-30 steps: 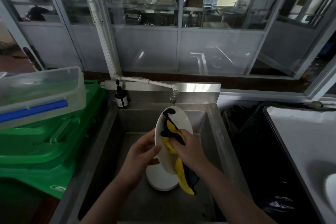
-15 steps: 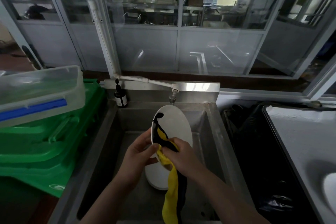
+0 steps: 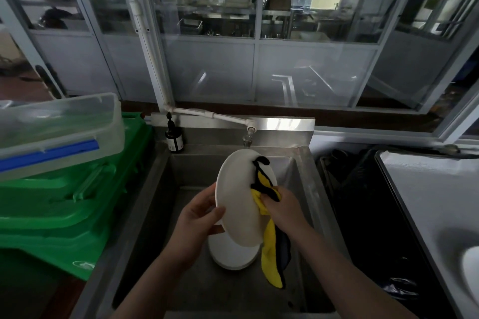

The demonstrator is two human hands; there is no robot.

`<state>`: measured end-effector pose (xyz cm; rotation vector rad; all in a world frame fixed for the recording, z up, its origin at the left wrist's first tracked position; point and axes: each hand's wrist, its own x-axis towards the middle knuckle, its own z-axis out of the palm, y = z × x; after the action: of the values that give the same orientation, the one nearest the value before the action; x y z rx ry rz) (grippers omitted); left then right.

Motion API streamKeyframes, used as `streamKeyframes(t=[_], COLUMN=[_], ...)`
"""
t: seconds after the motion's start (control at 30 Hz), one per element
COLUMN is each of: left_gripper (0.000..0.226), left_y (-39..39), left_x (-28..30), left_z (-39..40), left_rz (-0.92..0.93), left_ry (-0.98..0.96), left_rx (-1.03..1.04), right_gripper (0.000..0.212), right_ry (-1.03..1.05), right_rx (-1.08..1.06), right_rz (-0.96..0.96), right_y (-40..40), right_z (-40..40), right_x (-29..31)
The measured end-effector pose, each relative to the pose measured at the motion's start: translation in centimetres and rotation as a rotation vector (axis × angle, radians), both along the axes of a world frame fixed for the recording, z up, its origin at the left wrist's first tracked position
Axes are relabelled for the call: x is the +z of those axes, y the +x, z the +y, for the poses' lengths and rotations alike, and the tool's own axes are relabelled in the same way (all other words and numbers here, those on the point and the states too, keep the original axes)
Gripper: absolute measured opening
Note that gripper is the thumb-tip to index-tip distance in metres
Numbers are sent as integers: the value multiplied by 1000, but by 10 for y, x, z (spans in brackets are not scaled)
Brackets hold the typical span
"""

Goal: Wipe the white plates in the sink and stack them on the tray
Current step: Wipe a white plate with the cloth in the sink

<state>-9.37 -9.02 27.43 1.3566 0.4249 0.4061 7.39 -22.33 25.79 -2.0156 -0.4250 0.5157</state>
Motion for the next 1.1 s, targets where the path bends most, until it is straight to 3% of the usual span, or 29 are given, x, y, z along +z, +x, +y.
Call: streamKeyframes(t=[0.13, 0.37, 0.6, 0.7, 0.97, 1.1], left_gripper=[51, 46, 47, 48, 52, 54], left_y=[-2, 0, 2, 3, -1, -1], left_x=[-1, -5, 3, 6, -1, -4], left_z=[-3, -13, -13, -13, -12, -12], left_rz=[9, 43, 16, 5, -18, -14], left_ry=[-2, 18, 37, 44, 14, -19], left_rx=[-4, -34, -35, -41, -30, 20], right_gripper=[10, 38, 24, 31, 13, 16], right_ry=[-1, -90, -23, -24, -27, -5], right_rx=[-11, -49, -29, 17, 213, 311], right_rz=[-31, 25, 127, 86, -108, -62], right_y=[3, -4, -12, -16, -48, -57], right_z=[-14, -18, -7, -1, -1, -3], right_x=[-9, -25, -16, -11, 11, 15])
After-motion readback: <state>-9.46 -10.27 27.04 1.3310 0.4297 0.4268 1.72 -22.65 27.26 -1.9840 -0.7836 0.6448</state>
